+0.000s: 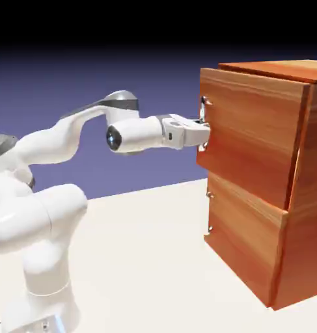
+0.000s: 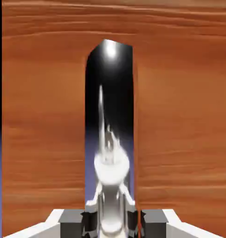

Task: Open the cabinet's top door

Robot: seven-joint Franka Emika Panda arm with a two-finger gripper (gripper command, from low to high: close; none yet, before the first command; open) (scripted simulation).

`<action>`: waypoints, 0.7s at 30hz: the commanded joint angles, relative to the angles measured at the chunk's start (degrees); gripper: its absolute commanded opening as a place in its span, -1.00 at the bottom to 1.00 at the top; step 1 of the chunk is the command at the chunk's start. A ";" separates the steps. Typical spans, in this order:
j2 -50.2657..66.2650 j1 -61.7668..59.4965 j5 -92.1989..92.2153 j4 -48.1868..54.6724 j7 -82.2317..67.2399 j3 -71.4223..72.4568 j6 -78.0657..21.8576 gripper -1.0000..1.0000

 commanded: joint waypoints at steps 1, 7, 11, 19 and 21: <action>-0.05 0.81 -0.50 -1.81 -0.88 -1.19 -2.44 -1.00; -0.72 2.87 -5.36 -10.65 -5.74 -9.55 -17.39 -1.00; -1.83 1.43 -10.26 -14.48 -8.73 -15.94 -27.36 -1.00; -6.72 -7.10 -21.60 -17.51 -14.94 -27.90 -47.29 -1.00; -4.50 -11.17 -19.65 -18.03 -13.10 -26.60 -52.18 -1.00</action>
